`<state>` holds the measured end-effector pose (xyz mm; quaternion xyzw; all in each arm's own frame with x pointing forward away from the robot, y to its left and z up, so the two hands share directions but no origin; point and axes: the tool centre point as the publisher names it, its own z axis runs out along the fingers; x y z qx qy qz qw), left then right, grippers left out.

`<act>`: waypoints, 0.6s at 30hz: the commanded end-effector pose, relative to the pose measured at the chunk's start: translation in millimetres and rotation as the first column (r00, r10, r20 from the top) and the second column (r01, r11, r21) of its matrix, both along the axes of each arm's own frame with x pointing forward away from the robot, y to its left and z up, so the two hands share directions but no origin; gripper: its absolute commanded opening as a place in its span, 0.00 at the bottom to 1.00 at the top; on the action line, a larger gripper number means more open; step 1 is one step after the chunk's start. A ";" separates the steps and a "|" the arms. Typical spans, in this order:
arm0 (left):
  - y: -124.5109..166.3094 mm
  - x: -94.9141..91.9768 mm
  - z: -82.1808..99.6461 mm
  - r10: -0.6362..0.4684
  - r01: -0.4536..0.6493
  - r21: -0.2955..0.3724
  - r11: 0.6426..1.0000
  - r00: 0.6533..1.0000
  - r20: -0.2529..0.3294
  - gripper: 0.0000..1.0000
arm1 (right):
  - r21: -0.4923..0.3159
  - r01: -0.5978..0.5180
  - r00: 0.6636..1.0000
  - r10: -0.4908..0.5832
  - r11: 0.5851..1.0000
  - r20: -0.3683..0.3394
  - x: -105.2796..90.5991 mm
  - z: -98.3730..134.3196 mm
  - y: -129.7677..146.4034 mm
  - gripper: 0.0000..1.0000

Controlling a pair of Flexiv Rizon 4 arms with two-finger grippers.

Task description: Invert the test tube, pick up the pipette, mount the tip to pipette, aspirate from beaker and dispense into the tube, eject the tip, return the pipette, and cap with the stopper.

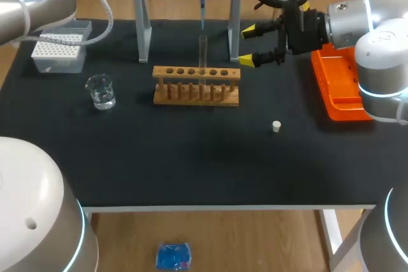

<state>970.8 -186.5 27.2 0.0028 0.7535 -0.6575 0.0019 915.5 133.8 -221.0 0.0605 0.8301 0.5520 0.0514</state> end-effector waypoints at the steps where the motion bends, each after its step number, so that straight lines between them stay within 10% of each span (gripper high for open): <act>1: -0.4 7.6 -2.8 -0.012 0.012 -0.003 1.000 1.000 0.001 0.00 | 0.001 0.001 1.000 -0.001 1.000 0.001 -0.5 -0.3 0.1 1.00; 18: 0.0 17.3 -23.5 -0.001 0.001 -0.011 1.000 0.999 -0.039 0.00 | 0.001 0.001 1.000 -0.001 1.000 0.001 -0.5 -0.3 0.1 1.00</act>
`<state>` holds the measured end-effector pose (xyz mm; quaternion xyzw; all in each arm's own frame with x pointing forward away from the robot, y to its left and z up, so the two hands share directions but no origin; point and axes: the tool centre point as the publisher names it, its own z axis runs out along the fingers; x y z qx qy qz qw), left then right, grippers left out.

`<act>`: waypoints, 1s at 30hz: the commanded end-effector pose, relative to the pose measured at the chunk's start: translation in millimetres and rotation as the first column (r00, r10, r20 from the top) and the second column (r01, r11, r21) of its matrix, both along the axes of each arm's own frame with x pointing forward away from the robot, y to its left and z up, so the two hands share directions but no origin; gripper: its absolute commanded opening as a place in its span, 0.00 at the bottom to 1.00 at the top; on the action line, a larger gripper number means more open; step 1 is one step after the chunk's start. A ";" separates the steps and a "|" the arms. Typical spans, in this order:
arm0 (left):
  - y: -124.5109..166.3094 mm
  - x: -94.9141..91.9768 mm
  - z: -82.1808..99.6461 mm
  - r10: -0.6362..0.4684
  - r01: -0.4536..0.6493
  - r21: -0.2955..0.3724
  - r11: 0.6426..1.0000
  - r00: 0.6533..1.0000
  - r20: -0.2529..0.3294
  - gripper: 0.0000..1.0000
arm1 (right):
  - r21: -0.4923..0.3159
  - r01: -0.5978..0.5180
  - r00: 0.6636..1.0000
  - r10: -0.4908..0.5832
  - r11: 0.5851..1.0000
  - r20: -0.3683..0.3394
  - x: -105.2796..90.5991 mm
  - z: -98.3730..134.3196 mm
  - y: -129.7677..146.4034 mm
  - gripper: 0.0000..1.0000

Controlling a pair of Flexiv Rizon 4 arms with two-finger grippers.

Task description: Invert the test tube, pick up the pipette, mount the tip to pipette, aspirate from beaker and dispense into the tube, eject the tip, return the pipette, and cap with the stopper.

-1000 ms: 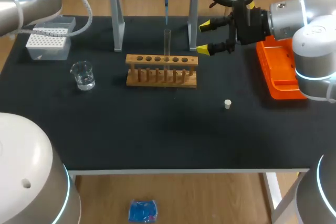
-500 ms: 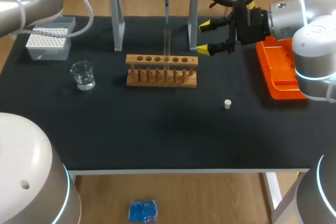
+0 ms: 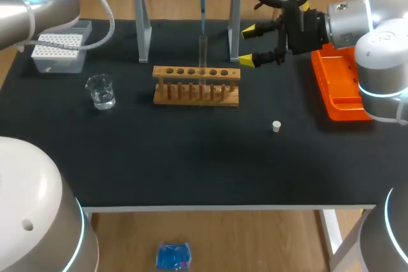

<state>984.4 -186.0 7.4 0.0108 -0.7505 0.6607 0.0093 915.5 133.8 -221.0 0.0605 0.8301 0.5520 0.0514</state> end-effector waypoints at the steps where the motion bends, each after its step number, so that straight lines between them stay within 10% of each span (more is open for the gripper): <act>1: -0.7 4.0 -4.7 -0.007 0.007 -0.003 1.000 1.000 -0.006 0.00 | 0.001 0.001 1.000 -0.001 1.000 0.001 -0.5 -0.3 0.0 1.00; 30: -1.5 8.8 -20.7 -0.001 0.000 -0.014 1.000 0.999 -0.047 0.00 | 0.001 0.001 1.000 -0.001 1.000 0.001 -0.5 -0.3 0.0 1.00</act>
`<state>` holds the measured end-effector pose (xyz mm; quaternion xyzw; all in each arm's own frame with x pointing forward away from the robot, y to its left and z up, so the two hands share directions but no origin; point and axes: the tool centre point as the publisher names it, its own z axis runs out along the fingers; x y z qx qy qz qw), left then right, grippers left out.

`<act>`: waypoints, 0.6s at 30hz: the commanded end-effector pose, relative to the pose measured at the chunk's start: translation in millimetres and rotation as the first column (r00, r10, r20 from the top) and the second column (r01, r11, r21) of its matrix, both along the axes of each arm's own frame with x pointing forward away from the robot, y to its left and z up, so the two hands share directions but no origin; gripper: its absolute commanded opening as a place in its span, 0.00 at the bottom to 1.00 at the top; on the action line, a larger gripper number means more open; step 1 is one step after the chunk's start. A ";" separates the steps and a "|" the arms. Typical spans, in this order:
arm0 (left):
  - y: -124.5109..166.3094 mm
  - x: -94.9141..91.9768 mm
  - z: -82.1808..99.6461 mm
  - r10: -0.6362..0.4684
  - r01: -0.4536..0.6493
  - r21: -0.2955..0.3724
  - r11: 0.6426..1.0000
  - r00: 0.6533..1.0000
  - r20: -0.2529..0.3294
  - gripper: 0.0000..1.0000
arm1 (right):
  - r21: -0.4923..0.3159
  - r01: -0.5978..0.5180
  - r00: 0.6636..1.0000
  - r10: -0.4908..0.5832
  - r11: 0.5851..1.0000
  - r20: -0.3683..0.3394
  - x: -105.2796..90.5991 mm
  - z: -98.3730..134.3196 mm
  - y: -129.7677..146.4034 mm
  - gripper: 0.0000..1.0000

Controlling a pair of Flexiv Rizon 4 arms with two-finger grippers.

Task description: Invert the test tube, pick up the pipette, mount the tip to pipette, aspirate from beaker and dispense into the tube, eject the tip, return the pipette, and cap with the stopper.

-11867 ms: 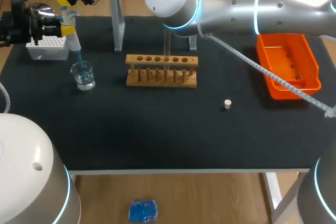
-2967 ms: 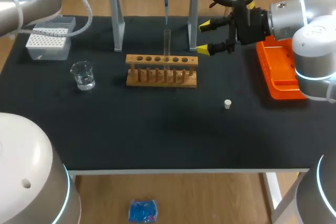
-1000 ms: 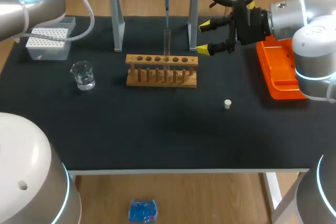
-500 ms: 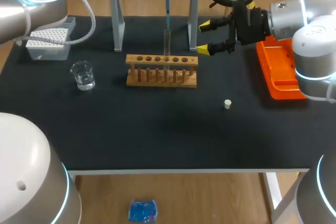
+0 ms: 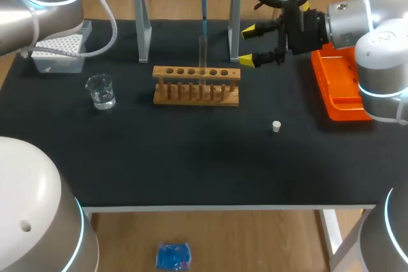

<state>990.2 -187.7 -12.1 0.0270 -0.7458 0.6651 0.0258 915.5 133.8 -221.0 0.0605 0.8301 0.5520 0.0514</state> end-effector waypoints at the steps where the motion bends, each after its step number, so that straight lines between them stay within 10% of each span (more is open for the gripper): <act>1: 0.8 3.1 -1.9 -0.001 0.001 0.000 1.000 1.000 -0.003 0.00 | 0.001 0.001 1.000 -0.001 1.000 0.001 -0.5 -0.3 0.1 1.00; 18: 11.3 3.2 -6.6 0.071 -0.070 0.047 0.996 0.997 -0.015 0.00 | 0.001 0.001 1.000 -0.001 1.000 0.001 -0.5 -0.3 0.1 1.00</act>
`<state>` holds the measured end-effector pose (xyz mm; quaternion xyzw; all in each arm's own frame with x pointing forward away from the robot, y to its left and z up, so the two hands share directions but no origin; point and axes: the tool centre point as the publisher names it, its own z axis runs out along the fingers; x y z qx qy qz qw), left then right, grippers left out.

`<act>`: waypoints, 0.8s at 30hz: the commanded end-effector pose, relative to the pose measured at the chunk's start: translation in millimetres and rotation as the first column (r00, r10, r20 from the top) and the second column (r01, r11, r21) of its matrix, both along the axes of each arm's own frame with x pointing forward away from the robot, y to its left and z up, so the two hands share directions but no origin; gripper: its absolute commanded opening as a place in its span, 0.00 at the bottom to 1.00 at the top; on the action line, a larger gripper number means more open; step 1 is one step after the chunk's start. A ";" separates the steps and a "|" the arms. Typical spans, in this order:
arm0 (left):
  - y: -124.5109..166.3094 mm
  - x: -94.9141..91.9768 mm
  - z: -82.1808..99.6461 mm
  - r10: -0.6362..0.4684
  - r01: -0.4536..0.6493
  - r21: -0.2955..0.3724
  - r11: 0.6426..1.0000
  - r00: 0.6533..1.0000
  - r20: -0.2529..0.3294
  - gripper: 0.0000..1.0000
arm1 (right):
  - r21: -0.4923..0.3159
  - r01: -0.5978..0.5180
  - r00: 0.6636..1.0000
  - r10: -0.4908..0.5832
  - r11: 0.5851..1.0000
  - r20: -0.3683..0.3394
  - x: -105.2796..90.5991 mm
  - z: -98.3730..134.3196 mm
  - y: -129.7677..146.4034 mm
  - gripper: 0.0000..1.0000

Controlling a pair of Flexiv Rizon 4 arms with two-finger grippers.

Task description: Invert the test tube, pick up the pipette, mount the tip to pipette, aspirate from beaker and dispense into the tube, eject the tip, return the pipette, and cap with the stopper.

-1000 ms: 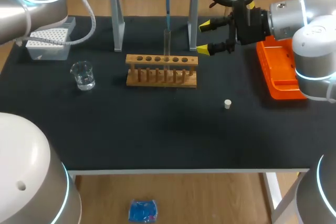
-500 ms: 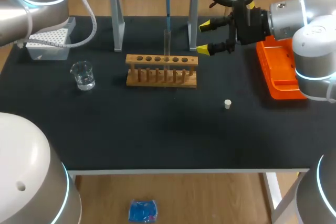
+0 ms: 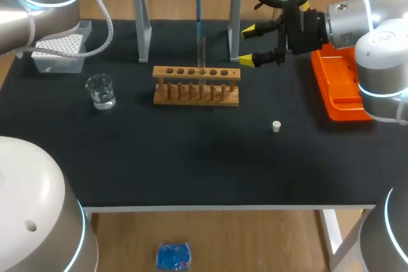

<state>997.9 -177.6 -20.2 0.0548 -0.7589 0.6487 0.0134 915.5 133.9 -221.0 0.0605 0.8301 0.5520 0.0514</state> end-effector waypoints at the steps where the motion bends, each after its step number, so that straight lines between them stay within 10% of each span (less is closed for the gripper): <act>1: 1.3 -4.4 1.4 0.019 -0.018 -0.004 1.000 1.000 0.006 0.00 | 0.001 0.001 1.000 -0.001 1.000 0.001 -0.4 -0.3 0.0 1.00; 24: -2.8 -0.8 2.4 0.033 -0.030 -0.070 0.997 0.999 0.041 0.00 | 0.001 0.001 1.000 -0.001 1.000 0.001 -0.4 -0.3 0.0 1.00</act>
